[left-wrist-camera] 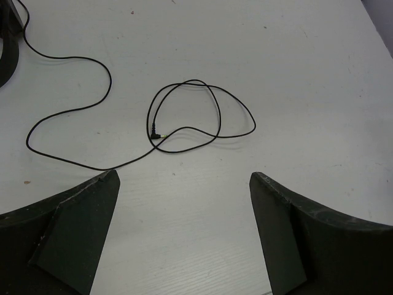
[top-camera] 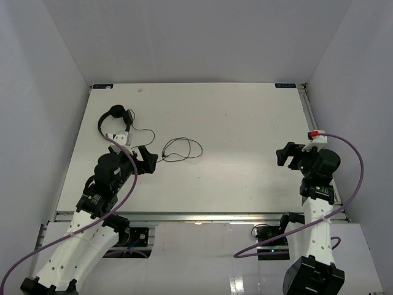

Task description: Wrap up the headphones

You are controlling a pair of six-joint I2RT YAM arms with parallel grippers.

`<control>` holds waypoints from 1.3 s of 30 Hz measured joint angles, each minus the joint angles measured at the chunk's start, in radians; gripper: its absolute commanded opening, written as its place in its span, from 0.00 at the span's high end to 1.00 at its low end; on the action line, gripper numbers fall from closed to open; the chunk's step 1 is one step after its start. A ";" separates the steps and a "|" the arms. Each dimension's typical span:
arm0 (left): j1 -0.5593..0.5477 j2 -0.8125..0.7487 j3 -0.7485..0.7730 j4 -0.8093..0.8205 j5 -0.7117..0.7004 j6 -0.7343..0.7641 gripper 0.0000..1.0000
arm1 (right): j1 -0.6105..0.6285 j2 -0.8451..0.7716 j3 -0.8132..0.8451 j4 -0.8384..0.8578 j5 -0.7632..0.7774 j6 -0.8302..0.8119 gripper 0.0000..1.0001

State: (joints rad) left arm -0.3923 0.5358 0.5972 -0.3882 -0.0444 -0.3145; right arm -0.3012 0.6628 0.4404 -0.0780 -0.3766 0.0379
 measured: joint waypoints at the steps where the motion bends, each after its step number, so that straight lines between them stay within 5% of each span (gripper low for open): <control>1: 0.000 0.000 0.000 0.000 0.000 0.000 0.02 | -0.001 0.000 0.000 -0.002 -0.042 -0.033 0.10; 7: 0.000 0.038 0.000 -0.001 -0.001 -0.011 0.02 | 0.005 0.048 0.049 -0.173 -0.480 -0.429 0.10; 13: 0.038 0.170 0.034 -0.058 -0.014 -0.091 0.02 | 0.052 0.173 0.103 -0.255 -0.610 -0.598 0.08; 16: 0.215 0.304 0.121 -0.083 0.066 -0.141 0.05 | 0.055 0.174 0.101 -0.278 -0.623 -0.639 0.07; 20: 0.605 0.498 0.225 -0.073 0.265 -0.212 0.06 | 0.064 0.145 0.101 -0.304 -0.640 -0.676 0.08; 23: 0.750 0.637 0.302 -0.088 0.301 -0.263 0.08 | 0.072 0.124 0.101 -0.318 -0.648 -0.689 0.08; 32: 0.780 1.048 0.610 -0.136 0.246 -0.301 0.21 | 0.101 0.117 0.101 -0.332 -0.651 -0.701 0.09; 39: 0.780 1.258 0.714 -0.155 0.147 -0.254 0.28 | 0.156 0.120 0.101 -0.332 -0.615 -0.704 0.09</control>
State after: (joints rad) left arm 0.3878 1.7937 1.3108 -0.5430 0.1024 -0.5687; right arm -0.1457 0.7825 0.5415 -0.4096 -0.9912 -0.6664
